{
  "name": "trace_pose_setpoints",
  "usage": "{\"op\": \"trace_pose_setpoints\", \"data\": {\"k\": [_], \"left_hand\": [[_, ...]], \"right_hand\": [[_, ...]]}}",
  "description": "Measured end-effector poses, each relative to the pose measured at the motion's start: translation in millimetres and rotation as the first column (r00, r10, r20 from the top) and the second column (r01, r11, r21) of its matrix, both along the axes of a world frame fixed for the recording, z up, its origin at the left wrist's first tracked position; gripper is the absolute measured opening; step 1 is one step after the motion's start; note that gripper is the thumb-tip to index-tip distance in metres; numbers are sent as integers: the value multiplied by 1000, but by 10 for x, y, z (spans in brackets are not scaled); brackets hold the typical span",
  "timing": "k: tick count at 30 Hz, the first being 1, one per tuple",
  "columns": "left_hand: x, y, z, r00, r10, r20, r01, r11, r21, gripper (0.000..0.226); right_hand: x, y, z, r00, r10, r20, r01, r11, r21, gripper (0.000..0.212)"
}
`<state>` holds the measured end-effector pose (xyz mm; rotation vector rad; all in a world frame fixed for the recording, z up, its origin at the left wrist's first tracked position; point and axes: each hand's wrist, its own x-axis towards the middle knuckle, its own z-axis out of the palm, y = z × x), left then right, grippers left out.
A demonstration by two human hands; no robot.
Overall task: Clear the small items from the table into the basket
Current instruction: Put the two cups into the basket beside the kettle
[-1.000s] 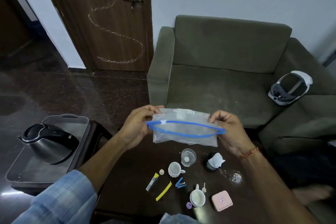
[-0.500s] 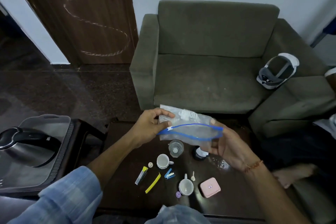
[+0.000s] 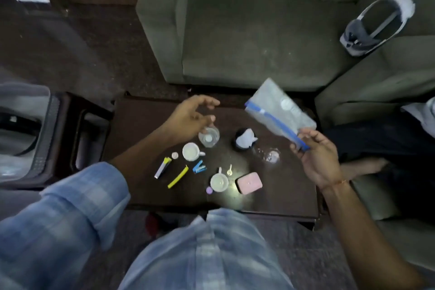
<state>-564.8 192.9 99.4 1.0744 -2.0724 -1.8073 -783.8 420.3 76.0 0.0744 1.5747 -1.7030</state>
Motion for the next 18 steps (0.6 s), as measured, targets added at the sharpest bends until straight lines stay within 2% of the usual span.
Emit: {"op": "trace_pose_setpoints", "data": {"k": [7,11,18], "left_hand": [[276,101,-350,988,-29,151,30,1000,-6,29],[370,181,-529,982,-27,189,21,999,37,28],[449,278,-787,960,-17,280,9,999,30,20]], "right_hand": [[-92,15,-780,970,-167,178,136,976,172,30],[-39,-19,-1211,945,-264,192,195,928,317,31],[-26,-91,-1870,905,-374,200,265,867,421,47]]}}
